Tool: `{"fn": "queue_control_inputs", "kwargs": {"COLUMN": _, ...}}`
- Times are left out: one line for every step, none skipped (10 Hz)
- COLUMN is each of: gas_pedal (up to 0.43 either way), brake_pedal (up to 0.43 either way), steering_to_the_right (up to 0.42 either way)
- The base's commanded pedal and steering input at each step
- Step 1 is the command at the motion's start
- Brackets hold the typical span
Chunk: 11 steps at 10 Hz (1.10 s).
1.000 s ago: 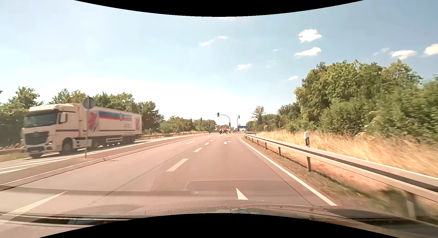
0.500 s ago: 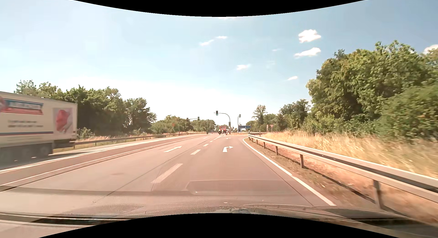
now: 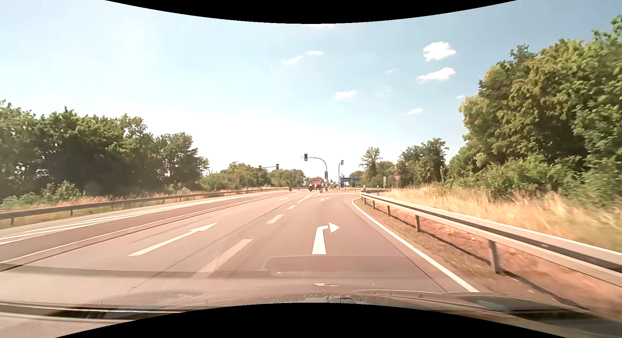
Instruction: Follow the waypoints while adhering to traffic rules and regulations
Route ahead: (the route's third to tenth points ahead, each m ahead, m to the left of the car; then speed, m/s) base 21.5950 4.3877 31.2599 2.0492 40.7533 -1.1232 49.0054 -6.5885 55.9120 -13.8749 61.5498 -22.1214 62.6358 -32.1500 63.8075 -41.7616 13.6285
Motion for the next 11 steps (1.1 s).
{"fn": "queue_control_inputs", "kwargs": {"gas_pedal": 0.079, "brake_pedal": 0.000, "steering_to_the_right": 0.000}}
{"fn": "queue_control_inputs", "kwargs": {"gas_pedal": 0.079, "brake_pedal": 0.000, "steering_to_the_right": 0.001}}
{"fn": "queue_control_inputs", "kwargs": {"gas_pedal": 0.079, "brake_pedal": 0.000, "steering_to_the_right": 0.003}}
{"fn": "queue_control_inputs", "kwargs": {"gas_pedal": 0.079, "brake_pedal": 0.000, "steering_to_the_right": 0.006}}
{"fn": "queue_control_inputs", "kwargs": {"gas_pedal": 0.079, "brake_pedal": 0.000, "steering_to_the_right": 0.008}}
{"fn": "queue_control_inputs", "kwargs": {"gas_pedal": 0.079, "brake_pedal": 0.000, "steering_to_the_right": 0.009}}
{"fn": "queue_control_inputs", "kwargs": {"gas_pedal": 0.079, "brake_pedal": 0.000, "steering_to_the_right": 0.010}}
{"fn": "queue_control_inputs", "kwargs": {"gas_pedal": 0.079, "brake_pedal": 0.000, "steering_to_the_right": 0.014}}
{"fn": "queue_control_inputs", "kwargs": {"gas_pedal": 0.079, "brake_pedal": 0.000, "steering_to_the_right": 0.020}}
{"fn": "queue_control_inputs", "kwargs": {"gas_pedal": 0.079, "brake_pedal": 0.000, "steering_to_the_right": 0.029}}
{"fn": "queue_control_inputs", "kwargs": {"gas_pedal": 0.079, "brake_pedal": 0.000, "steering_to_the_right": 0.035}}
